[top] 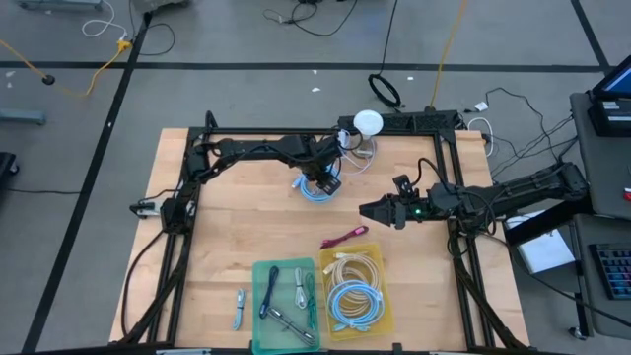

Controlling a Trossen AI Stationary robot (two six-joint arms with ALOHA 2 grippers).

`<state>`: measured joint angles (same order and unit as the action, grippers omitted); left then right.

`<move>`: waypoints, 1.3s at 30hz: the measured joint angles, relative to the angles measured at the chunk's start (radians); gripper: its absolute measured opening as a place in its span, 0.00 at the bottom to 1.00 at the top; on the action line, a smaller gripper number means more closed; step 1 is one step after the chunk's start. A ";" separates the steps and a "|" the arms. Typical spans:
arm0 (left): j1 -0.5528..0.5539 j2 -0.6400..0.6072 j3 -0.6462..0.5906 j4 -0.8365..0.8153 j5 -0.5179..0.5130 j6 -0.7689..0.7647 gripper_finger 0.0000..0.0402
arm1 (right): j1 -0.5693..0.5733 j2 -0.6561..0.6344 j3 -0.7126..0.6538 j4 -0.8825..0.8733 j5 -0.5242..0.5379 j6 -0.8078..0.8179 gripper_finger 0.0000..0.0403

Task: Pick & Place USB Port
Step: Put the violet charger cable into the green bin

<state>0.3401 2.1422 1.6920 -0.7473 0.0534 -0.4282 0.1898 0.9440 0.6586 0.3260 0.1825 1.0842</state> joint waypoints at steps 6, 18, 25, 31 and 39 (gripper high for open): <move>0.011 0.000 0.000 -0.033 -0.001 -0.017 0.32 | 0.003 0.000 0.000 0.000 0.000 0.000 0.66; 0.000 0.090 0.003 -0.060 0.046 -0.037 0.32 | 0.003 0.000 0.000 0.003 0.000 0.001 0.66; -0.004 0.072 -0.001 -0.066 0.017 -0.042 0.11 | 0.008 0.000 0.000 0.004 0.003 0.002 0.66; 0.010 -0.008 -0.002 -0.080 0.026 -0.070 0.08 | 0.004 0.000 0.000 0.003 0.004 0.000 0.66; -0.013 -0.226 -0.002 -0.199 -0.008 -0.177 0.08 | 0.004 0.000 0.000 0.003 0.011 0.002 0.66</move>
<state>0.3273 1.9167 1.6905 -0.9459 0.0453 -0.6050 0.1936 0.9440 0.6586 0.3289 0.1936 1.0865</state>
